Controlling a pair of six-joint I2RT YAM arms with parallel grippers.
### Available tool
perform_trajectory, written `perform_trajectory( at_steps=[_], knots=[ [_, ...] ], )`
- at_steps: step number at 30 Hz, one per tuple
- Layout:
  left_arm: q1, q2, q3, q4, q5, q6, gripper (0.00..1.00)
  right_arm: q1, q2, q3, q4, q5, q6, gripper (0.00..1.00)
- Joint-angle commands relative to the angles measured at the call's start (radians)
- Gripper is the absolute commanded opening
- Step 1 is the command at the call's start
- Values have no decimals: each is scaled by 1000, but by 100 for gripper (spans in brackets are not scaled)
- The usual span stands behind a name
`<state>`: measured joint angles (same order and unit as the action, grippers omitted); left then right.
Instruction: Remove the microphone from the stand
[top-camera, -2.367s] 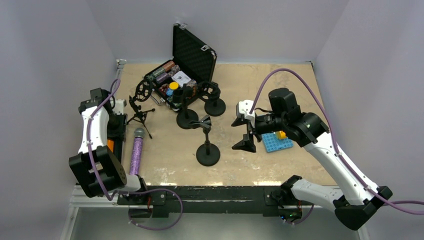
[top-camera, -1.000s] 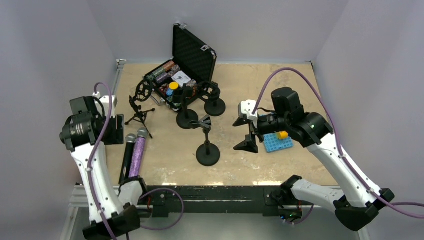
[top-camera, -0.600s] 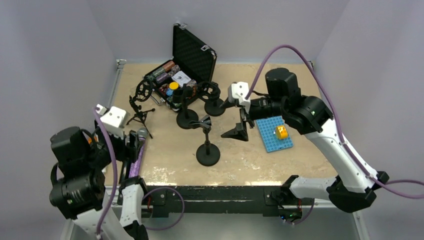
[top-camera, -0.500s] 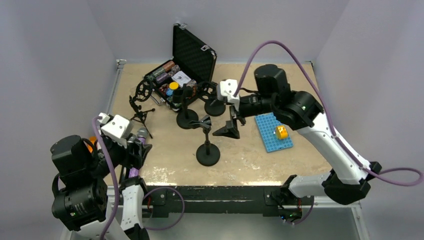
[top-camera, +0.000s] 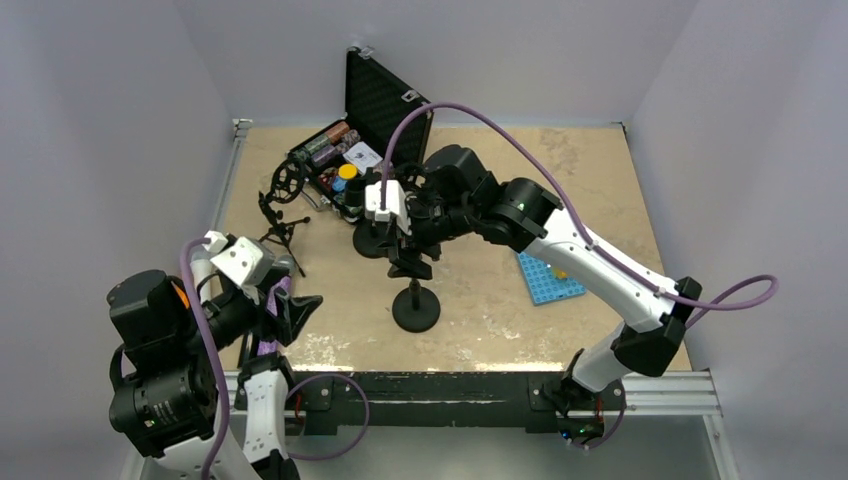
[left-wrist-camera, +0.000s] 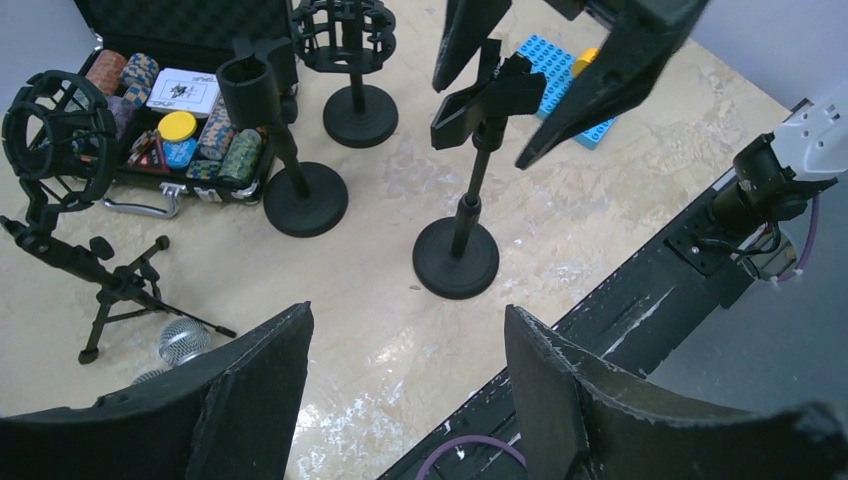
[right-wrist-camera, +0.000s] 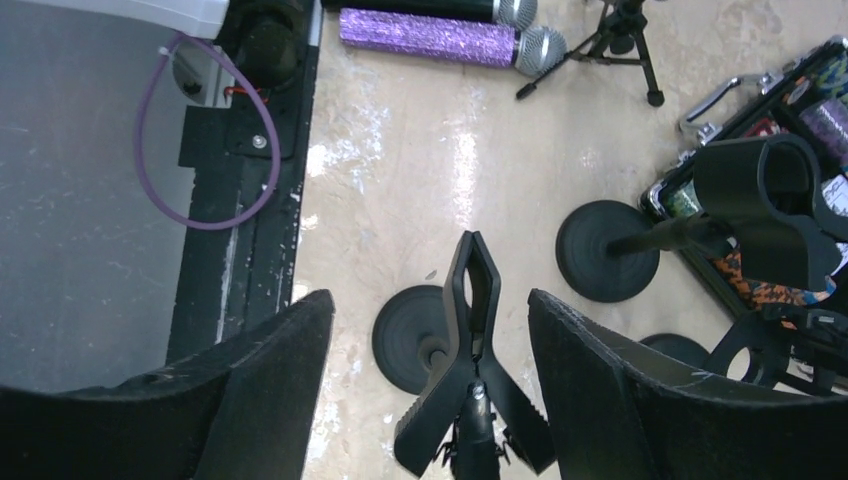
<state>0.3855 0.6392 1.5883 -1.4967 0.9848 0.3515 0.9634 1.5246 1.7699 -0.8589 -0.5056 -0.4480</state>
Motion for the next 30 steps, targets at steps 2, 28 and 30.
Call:
perform_trajectory(
  at_steps=[2, 28, 30],
  knots=[
    [4, -30, -20, 14, 65, 22, 74, 16, 35, 31, -34, 72, 28, 73],
    [-765, 573, 151, 33, -156, 296, 71, -459, -275, -246, -126, -400, -382, 0],
    [-852, 632, 140, 50, -178, 337, 69, -498, -329, -337, -109, -423, -448, 0]
  ],
)
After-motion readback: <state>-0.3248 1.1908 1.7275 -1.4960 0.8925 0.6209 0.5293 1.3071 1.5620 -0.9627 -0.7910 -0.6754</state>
